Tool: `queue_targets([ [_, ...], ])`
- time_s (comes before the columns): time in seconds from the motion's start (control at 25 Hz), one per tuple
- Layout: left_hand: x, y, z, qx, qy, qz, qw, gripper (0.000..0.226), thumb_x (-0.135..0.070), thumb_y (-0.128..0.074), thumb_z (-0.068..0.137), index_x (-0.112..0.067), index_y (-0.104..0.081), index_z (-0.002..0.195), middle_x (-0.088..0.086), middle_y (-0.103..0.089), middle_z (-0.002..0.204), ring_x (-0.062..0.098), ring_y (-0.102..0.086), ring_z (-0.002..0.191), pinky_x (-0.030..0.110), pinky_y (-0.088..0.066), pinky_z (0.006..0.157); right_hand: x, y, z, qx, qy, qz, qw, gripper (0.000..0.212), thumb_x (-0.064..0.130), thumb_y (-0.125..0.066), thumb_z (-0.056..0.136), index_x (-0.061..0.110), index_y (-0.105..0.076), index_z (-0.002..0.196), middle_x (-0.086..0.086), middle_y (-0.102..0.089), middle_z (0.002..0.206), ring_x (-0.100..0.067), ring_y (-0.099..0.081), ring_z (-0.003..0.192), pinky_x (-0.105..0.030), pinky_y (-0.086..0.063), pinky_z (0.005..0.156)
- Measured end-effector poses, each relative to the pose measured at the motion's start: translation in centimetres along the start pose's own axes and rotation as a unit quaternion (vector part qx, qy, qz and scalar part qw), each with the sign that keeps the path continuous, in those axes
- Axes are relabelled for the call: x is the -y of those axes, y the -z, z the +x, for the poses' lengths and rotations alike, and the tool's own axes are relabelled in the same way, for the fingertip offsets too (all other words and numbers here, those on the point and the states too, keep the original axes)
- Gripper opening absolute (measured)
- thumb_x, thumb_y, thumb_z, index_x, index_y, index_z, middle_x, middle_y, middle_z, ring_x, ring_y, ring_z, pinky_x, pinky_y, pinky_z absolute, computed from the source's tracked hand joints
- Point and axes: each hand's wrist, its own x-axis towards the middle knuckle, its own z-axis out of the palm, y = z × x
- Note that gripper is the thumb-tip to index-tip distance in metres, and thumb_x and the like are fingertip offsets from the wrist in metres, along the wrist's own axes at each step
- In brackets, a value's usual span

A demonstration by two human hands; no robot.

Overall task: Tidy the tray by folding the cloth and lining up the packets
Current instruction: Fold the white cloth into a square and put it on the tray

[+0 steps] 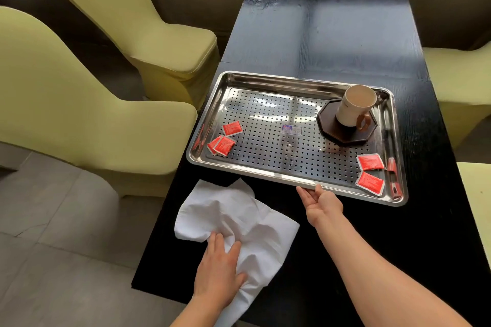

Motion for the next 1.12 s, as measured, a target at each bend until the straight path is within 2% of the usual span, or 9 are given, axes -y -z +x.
queue_targets([
  [0.32,-0.7,0.8,1.9,0.002,0.017,-0.027,0.999,0.071,-0.052,-0.058,0.089,-0.033,-0.028,0.15,0.009,-0.01,0.161,0.028,0.005,0.153,0.035,-0.038,0.113,0.8,0.9,0.0,0.058,-0.008,-0.021,0.998,0.026,0.006,-0.054,0.101,-0.004,-0.053,0.124,-0.025,-0.064,0.111,-0.036,-0.068,0.092,-0.045,-0.058,0.079],
  [0.44,-0.6,1.3,1.2,-0.076,0.045,-0.161,0.983,0.067,-0.045,-0.066,0.085,-0.033,-0.04,0.145,0.003,-0.015,0.157,0.024,-0.011,0.15,0.031,-0.044,0.102,0.8,4.1,-1.0,0.058,0.063,-0.289,0.953,0.039,0.023,-0.062,0.097,0.002,-0.054,0.129,-0.015,-0.067,0.114,-0.029,-0.068,0.099,-0.036,-0.059,0.071],
  [0.56,0.0,2.2,1.0,-0.207,0.228,-0.392,0.867,0.056,-0.027,-0.07,0.086,-0.022,-0.047,0.138,0.007,-0.027,0.151,0.027,-0.044,0.126,0.034,-0.044,0.091,-1.4,7.9,-3.7,0.041,0.173,-0.621,0.764,0.06,0.059,-0.068,0.082,0.012,-0.066,0.12,-0.005,-0.072,0.098,-0.023,-0.069,0.092,-0.043,-0.061,0.074],
  [0.64,0.2,3.1,1.4,-0.175,0.355,-0.545,0.739,0.043,-0.024,-0.068,0.09,-0.012,-0.052,0.128,0.015,-0.045,0.139,0.028,-0.058,0.101,0.037,-0.047,0.083,-3.0,8.5,-5.2,0.082,0.15,-0.666,0.726,0.058,0.064,-0.069,0.075,0.01,-0.073,0.094,-0.006,-0.075,0.083,-0.027,-0.072,0.083,-0.048,-0.059,0.079],
  [0.76,0.5,4.5,2.3,-0.018,0.372,-0.771,0.517,0.039,-0.033,-0.062,0.096,-0.006,-0.061,0.123,0.019,-0.068,0.121,0.04,-0.066,0.105,0.052,-0.053,0.095,-4.8,7.4,-6.7,0.12,0.121,-0.612,0.772,0.013,0.029,-0.073,0.086,0.017,-0.076,0.081,-0.002,-0.076,0.082,-0.024,-0.072,0.087,-0.044,-0.061,0.08],
  [0.8,0.7,5.2,2.2,0.031,0.356,-0.806,0.471,0.042,-0.038,-0.058,0.097,-0.006,-0.063,0.124,0.02,-0.069,0.121,0.042,-0.065,0.109,0.055,-0.051,0.097,-4.6,7.0,-6.7,0.125,0.123,-0.57,0.803,0.009,0.021,-0.069,0.089,0.015,-0.074,0.084,-0.003,-0.076,0.088,-0.024,-0.072,0.091,-0.041,-0.061,0.081],
  [0.92,1.2,6.7,1.5,0.039,0.298,-0.837,0.456,0.038,-0.035,-0.052,0.101,-0.009,-0.066,0.123,0.02,-0.074,0.111,0.041,-0.071,0.099,0.049,-0.056,0.079,-2.0,7.2,-6.5,0.186,0.1,-0.391,0.896,0.014,0.015,-0.06,0.096,0.005,-0.067,0.102,-0.007,-0.078,0.104,-0.025,-0.075,0.097,-0.036,-0.062,0.079],
  [1.0,0.4,7.5,1.1,0.029,0.275,-0.84,0.467,0.031,-0.026,-0.052,0.1,-0.009,-0.067,0.121,0.018,-0.076,0.105,0.036,-0.074,0.087,0.044,-0.058,0.071,-0.6,8.1,-6.1,0.211,0.092,-0.324,0.918,0.02,0.018,-0.06,0.098,0.006,-0.063,0.112,-0.007,-0.076,0.113,-0.028,-0.075,0.099,-0.036,-0.063,0.075],
  [1.12,-2.5,8.6,0.4,0.076,0.247,-0.839,0.478,0.037,-0.012,-0.054,0.096,0.003,-0.062,0.129,0.022,-0.071,0.109,0.035,-0.068,0.091,0.045,-0.054,0.086,-2.1,9.0,-5.3,0.149,0.064,-0.363,0.918,0.032,0.027,-0.06,0.099,0.016,-0.058,0.128,-0.003,-0.069,0.122,-0.028,-0.071,0.104,-0.042,-0.06,0.083],
])
